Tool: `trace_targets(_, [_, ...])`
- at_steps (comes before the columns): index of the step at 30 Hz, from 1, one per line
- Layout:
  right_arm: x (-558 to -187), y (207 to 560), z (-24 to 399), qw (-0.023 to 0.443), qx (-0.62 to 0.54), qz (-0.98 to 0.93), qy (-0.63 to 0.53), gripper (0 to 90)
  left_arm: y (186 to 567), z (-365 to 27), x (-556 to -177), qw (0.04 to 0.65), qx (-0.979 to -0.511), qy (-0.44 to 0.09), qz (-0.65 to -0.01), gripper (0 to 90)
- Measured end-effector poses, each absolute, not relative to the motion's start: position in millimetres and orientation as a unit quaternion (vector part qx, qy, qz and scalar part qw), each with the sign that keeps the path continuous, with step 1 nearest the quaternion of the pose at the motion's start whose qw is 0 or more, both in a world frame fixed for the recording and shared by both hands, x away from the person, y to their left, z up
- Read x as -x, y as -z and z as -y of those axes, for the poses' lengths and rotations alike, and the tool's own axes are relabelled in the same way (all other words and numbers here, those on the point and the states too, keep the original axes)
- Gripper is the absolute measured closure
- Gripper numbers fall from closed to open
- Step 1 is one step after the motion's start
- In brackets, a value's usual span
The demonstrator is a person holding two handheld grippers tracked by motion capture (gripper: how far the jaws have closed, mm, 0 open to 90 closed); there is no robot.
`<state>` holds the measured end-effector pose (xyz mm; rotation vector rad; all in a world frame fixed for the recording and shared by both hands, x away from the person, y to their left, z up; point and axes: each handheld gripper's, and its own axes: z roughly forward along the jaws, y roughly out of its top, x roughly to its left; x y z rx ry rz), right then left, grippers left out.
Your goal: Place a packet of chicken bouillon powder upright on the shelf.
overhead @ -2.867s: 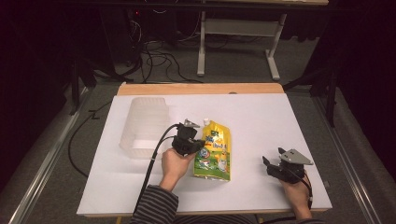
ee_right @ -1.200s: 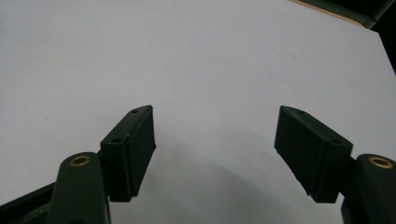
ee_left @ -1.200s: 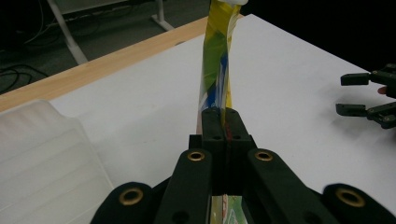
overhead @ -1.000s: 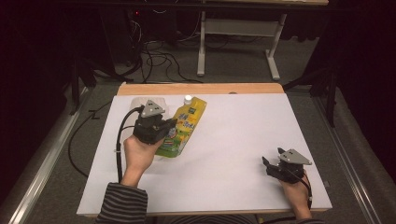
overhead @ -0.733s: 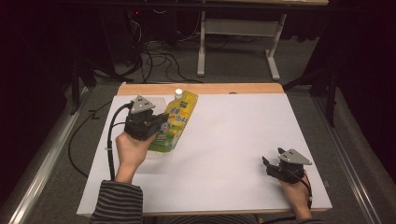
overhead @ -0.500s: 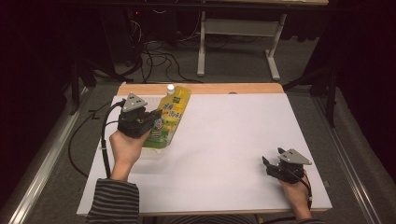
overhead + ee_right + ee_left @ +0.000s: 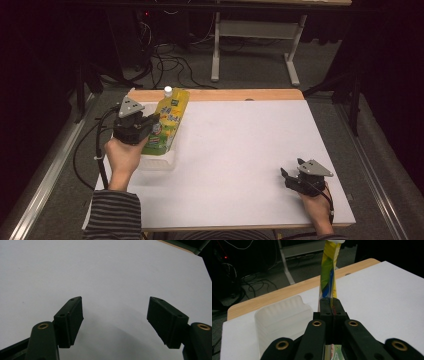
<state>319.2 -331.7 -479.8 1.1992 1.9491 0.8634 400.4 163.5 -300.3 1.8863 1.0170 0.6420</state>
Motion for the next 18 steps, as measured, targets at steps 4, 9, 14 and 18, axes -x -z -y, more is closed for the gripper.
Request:
trace_targets(4, [-319,480,332,0.341,-0.461,-0.749,-0.332,29.9,307,-164,-407,0.425,-0.762,-0.261,-0.413,90.0])
trace_targets(9, [-319,480,332,0.341,-0.461,-0.749,-0.331,29.9,315,-162,-413,0.421,-0.766,-0.260,-0.410,90.0])
trace_targets(14, [-319,480,331,0.341,-0.461,-0.750,-0.330,29.9,322,-157,-418,0.423,-0.772,-0.254,-0.401,90.0])
trace_targets(18, [-320,480,331,0.339,-0.461,-0.750,-0.330,29.9,328,-152,-423,0.423,-0.774,-0.253,-0.397,90.0])
